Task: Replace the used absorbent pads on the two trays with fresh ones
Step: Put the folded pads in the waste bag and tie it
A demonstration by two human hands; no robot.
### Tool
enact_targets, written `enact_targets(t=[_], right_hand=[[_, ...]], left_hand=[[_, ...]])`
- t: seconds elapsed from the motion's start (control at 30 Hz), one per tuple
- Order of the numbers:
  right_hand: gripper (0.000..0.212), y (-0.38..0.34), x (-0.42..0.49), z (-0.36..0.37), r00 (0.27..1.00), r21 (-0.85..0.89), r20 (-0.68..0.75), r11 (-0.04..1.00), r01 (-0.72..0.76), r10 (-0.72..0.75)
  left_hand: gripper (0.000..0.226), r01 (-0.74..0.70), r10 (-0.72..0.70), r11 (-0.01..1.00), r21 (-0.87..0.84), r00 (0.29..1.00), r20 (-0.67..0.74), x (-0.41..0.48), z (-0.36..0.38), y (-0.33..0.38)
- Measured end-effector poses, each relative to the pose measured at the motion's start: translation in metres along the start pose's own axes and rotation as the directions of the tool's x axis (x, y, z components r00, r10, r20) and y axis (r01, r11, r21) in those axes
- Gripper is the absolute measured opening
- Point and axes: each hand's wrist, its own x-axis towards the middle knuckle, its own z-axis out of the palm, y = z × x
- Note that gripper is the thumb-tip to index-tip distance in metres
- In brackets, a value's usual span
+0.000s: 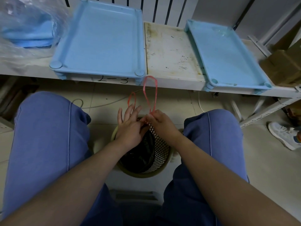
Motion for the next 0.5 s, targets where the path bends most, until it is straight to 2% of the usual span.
enact_targets(t=[0.07,0.1,0.13,0.17,0.2,0.23,0.27,0.3,0.37,0.43,0.47,0.5], right_hand=[[0.027,0.001,-0.001,-0.001,0.999,0.106,-0.036,0.994,-0.012,0.016],[0.026,0.001,-0.001,-0.001,0.998,0.149,-0.055,0.989,-0.023,0.031],[0.024,0.001,-0.002,-0.001,0.996,0.202,-0.065,0.978,-0.041,0.055],[0.024,0.003,-0.002,-0.001,0.993,0.266,-0.075,0.961,-0.073,0.096],[0.024,0.004,-0.001,-0.001,0.989,0.328,-0.082,0.94,-0.091,0.125],[0.024,0.005,-0.001,-0.002,0.985,0.361,-0.096,0.927,-0.099,0.142],[0.023,0.004,-0.002,0.0,0.982,0.376,-0.11,0.921,-0.103,0.155],[0.021,0.005,-0.001,0.001,0.98,0.386,-0.124,0.917,-0.099,0.158],[0.019,0.006,-0.001,0.004,0.98,0.414,-0.123,0.906,-0.09,0.154],[0.019,0.004,-0.002,0.007,0.98,0.456,-0.103,0.884,-0.105,0.17],[0.02,0.004,-0.002,0.007,0.978,0.469,-0.1,0.876,-0.117,0.184],[0.021,0.004,-0.002,0.007,0.972,0.472,-0.106,0.871,-0.136,0.209]], left_hand=[[0.058,0.076,-0.082,0.986,-0.148,0.996,-0.033,0.004,0.0,0.004],[0.068,0.149,-0.166,0.95,-0.273,0.986,-0.037,0.007,0.0,0.005],[0.074,0.234,-0.265,0.87,-0.434,0.964,-0.01,0.01,-0.002,0.005],[0.075,0.318,-0.356,0.734,-0.6,0.933,0.058,0.013,-0.004,0.004],[0.075,0.412,-0.432,0.553,-0.724,0.885,0.173,0.015,-0.006,0.003],[0.075,0.498,-0.467,0.371,-0.784,0.829,0.306,0.016,-0.009,0.003],[0.075,0.555,-0.474,0.229,-0.8,0.781,0.406,0.016,-0.011,0.003],[0.075,0.575,-0.473,0.172,-0.8,0.76,0.445,0.018,-0.011,0.002],[0.075,0.575,-0.463,0.197,-0.794,0.768,0.442,0.019,-0.013,0.003],[0.075,0.588,-0.455,0.273,-0.761,0.776,0.436,0.019,-0.01,0.001],[0.066,0.585,-0.434,0.312,-0.749,0.789,0.435,0.019,-0.007,0.0],[0.046,0.57,-0.405,0.352,-0.743,0.808,0.428,0.018,-0.006,0.001]])
